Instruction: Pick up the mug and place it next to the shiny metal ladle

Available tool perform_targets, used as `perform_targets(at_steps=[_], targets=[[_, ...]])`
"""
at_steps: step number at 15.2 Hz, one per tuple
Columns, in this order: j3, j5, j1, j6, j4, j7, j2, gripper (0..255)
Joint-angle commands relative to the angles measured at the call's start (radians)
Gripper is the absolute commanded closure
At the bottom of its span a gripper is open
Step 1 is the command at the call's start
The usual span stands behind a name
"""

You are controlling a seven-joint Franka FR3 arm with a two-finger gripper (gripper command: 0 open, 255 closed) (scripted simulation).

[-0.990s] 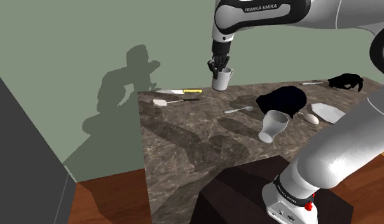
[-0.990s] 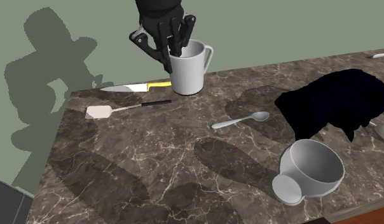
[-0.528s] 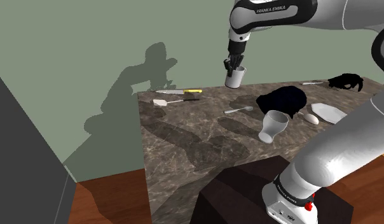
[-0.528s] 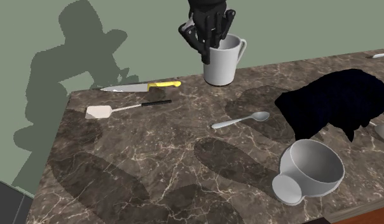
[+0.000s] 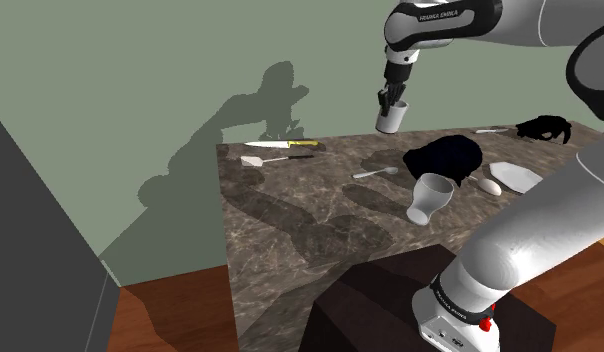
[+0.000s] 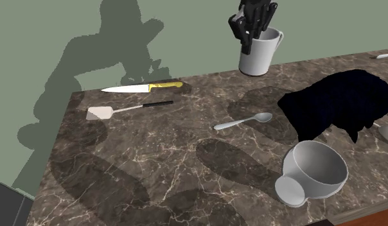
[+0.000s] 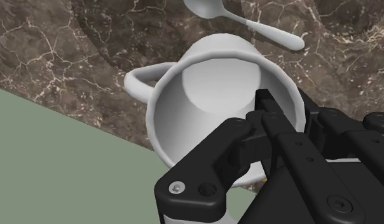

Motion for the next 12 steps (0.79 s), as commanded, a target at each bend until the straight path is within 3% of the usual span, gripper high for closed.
perform_targets(at_steps=[1,12], targets=[[-0.029,-0.001,-0.021,0.000,0.017,-0.052,0.012,255],[-0.176,0.051,-0.145,0.000,0.203,-0.338,0.181,255]])
